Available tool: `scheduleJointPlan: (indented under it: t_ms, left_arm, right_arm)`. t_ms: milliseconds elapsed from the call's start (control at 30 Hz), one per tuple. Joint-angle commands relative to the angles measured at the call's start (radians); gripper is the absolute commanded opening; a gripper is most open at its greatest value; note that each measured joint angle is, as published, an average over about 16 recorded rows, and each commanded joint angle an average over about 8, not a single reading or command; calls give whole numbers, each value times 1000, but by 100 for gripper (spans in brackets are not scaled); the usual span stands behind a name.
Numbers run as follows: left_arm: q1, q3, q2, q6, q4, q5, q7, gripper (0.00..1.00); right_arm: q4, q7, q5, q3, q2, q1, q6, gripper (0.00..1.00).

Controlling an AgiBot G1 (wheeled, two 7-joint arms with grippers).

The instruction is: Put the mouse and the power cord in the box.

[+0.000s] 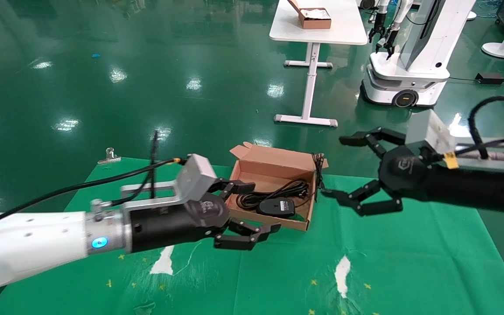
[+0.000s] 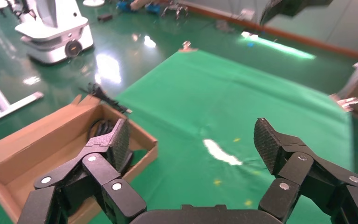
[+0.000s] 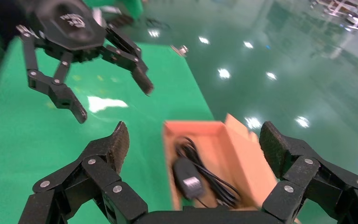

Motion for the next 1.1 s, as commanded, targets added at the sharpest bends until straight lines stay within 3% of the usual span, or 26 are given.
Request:
scheduleJointPlan:
  t_ms: [33,800,1100]
  left_arm:
    - [22,-36,-25,34,-23,-16,-3,100]
    - [277,-461,-324,440,-297,-208,-40,100]
    - [312,-521,-365,497,-335,-236,-44,100]
  right_arm:
    - [41,27,8,33,9,-35,-10,100]
    - [531,349,103,431,119,-450,-134,100]
    - [647,418,126,525,146,-551,-165,100]
